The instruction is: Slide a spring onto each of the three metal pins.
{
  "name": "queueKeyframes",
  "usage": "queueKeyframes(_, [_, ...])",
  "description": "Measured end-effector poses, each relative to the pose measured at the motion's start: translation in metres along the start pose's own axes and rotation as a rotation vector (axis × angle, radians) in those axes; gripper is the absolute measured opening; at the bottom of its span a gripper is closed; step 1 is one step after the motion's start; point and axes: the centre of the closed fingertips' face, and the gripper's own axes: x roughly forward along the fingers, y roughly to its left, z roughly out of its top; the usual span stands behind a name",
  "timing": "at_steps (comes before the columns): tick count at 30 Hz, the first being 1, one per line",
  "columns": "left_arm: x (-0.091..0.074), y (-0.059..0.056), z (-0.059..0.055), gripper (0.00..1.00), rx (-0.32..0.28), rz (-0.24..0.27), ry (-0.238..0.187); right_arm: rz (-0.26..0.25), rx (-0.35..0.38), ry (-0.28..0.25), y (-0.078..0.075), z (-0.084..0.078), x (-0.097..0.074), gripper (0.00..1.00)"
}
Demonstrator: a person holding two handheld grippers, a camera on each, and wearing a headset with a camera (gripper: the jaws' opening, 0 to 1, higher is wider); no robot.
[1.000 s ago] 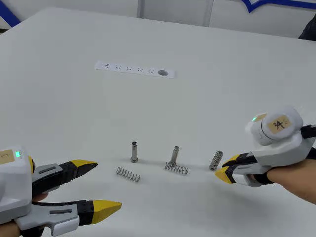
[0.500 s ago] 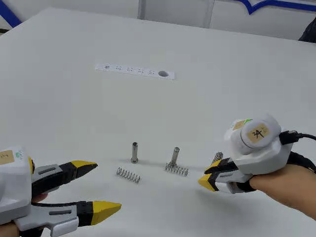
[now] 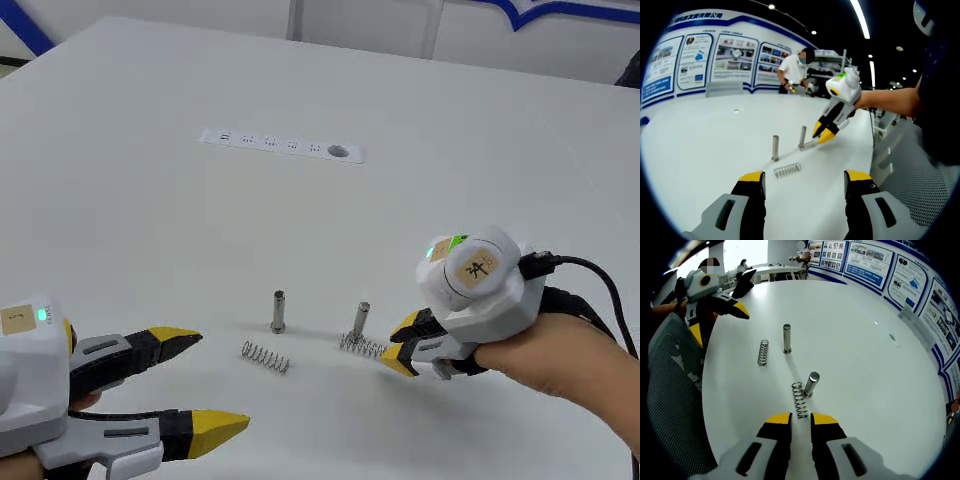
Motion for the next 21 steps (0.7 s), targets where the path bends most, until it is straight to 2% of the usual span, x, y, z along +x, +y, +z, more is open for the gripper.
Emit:
queueKeyframes(9, [-0.002,0.001,0.0,0.65,-0.004,0.006,0.003,0.022,-0.036,0.028,0.0,-0.004,0.012,0.15])
queueKeyframes(21, [-0.002,0.002,-0.002,0.64,-0.015,0.011,0.001,0.039,-0.036,0.033,0.0,-0.006,0.017,0.13])
